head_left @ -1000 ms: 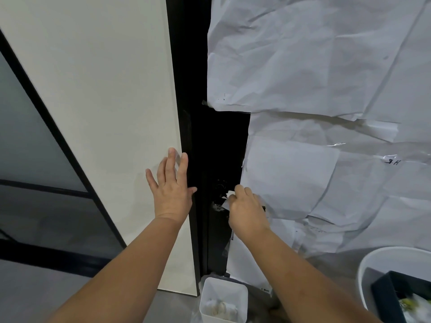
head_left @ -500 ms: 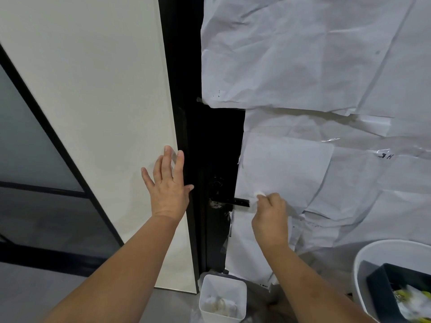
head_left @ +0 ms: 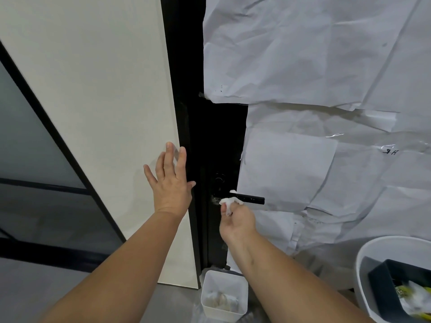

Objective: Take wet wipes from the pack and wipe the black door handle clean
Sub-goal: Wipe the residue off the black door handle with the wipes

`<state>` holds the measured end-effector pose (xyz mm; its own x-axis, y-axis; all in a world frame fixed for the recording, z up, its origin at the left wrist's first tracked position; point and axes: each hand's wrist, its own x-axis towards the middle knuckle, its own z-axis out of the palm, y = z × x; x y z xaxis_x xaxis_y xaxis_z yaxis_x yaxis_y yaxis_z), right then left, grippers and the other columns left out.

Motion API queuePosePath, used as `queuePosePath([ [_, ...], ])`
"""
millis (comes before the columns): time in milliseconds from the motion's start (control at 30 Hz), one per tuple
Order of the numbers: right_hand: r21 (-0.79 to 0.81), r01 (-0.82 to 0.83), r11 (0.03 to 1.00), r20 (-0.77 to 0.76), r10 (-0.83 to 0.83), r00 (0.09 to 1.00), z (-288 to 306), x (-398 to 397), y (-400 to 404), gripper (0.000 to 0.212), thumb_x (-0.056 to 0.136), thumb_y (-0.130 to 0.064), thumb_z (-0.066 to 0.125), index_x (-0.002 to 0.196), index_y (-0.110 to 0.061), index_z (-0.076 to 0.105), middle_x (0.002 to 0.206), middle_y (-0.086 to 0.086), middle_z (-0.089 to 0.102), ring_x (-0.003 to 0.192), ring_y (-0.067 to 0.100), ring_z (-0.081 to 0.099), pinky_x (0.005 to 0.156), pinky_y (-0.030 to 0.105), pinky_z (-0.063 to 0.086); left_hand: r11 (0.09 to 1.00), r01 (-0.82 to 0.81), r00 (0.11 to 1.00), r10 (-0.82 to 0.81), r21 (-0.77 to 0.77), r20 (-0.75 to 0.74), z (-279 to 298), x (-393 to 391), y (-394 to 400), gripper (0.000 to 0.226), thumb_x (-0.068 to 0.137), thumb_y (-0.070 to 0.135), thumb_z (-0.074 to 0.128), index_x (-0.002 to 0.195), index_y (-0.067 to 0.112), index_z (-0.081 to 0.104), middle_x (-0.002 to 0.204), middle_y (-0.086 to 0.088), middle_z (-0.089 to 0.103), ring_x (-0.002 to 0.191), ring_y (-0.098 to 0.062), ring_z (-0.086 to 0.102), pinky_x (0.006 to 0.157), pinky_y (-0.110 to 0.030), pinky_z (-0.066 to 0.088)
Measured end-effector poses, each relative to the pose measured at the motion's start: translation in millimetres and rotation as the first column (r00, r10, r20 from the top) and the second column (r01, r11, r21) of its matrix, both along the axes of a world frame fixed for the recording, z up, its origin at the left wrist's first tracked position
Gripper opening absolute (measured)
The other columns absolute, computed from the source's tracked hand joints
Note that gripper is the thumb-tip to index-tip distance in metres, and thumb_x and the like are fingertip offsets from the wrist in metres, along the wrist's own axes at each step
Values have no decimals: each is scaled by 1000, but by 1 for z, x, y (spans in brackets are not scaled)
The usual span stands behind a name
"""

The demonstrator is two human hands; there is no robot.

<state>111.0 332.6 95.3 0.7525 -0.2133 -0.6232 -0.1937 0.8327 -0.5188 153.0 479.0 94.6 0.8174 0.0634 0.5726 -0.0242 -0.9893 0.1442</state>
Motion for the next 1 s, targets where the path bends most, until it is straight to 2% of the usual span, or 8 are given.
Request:
queuePosePath([
  [133,115,-59,992,74,51,996,-4,9,12,47,77,26,23,89,-4,59,69,2,45,63,14,46,93,27,46,1000,6,1000,-6,6,22,-1,0,2,114,77,31,80,155,22,-3,162,-10,-1,146,-34,14,112,-67,12],
  [200,173,-95,980,86,81,993,-3,11,13,43,80,26,26,89,-1,58,69,6,45,65,15,46,88,27,48,1000,6,999,-7,8,35,-2,2,2,116,76,30,81,155,22,-3,162,-11,0,146,-34,14,112,-68,12],
  [333,233,-243,942,125,219,968,4,5,14,30,88,22,34,102,4,54,105,20,55,92,24,57,85,29,48,1000,12,998,-13,10,55,-4,2,2,117,74,30,82,155,21,-2,162,-12,1,145,-35,15,112,-69,14],
  [467,-85,-409,908,89,416,905,6,-4,8,28,87,16,38,103,4,58,107,16,59,76,19,55,69,26,48,1000,24,997,-25,15,72,-1,2,5,113,73,32,83,155,22,5,161,-12,4,143,-35,19,112,-67,14],
  [567,-409,-432,804,19,480,877,19,-7,-1,21,91,5,47,97,-7,64,96,11,65,75,19,57,75,30,51,1000,10,993,-11,14,114,-3,2,7,106,71,32,84,153,20,18,156,-15,18,133,-37,32,110,-61,25],
  [733,-681,-406,609,-9,547,837,26,-3,-13,32,88,4,54,102,-24,63,105,0,64,95,14,59,74,24,50,973,178,967,-146,-145,208,-5,-2,-2,66,73,9,82,127,23,48,107,-9,55,88,-28,55,77,-44,52],
  [900,-730,-390,561,-3,568,823,27,1,-16,33,86,6,53,96,-23,64,100,2,67,90,15,59,71,23,48,799,223,939,-330,-559,-96,11,-11,-9,26,99,30,55,119,19,67,97,4,72,84,-11,65,81,-32,56],
  [1000,-764,-374,526,-19,561,828,25,7,-18,29,89,1,53,94,-26,64,96,0,67,87,17,61,74,25,53,516,18,812,-508,-857,-289,22,-18,-12,36,101,44,46,104,19,71,89,-1,74,81,-13,70,75,-32,58],
])
